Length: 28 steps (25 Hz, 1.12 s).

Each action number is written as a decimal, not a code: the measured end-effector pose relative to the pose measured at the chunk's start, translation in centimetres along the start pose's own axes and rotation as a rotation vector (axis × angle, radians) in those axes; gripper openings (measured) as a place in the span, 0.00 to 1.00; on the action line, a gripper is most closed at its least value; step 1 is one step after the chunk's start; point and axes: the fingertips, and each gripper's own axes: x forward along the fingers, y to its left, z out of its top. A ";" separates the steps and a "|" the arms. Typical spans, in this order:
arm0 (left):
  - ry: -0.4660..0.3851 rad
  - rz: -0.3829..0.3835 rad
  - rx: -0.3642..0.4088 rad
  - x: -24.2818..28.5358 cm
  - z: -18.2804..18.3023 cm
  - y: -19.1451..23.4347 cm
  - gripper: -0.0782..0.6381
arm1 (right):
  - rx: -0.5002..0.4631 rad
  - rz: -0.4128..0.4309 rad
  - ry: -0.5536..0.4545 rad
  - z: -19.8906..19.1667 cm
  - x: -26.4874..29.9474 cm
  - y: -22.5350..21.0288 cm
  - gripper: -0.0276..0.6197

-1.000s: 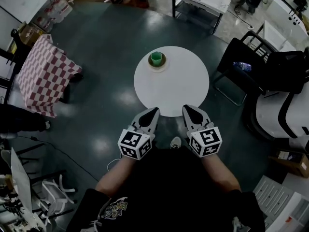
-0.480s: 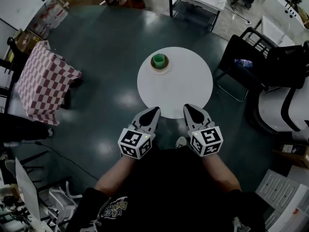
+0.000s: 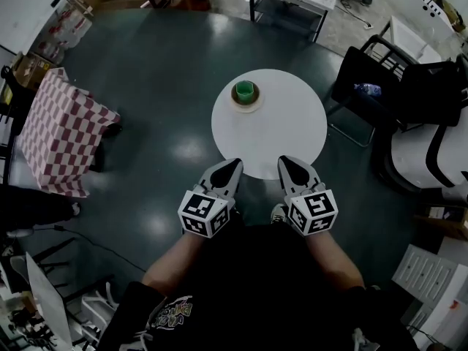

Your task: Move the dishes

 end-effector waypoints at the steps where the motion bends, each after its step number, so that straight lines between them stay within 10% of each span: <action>1: 0.002 -0.002 0.000 -0.1 0.1 0.4 0.12 | 0.003 -0.004 0.001 0.0 0.2 0.2 0.07; 28: 0.046 -0.154 0.042 -1.5 0.4 8.8 0.12 | 0.050 -0.171 -0.030 -0.2 6.5 5.2 0.07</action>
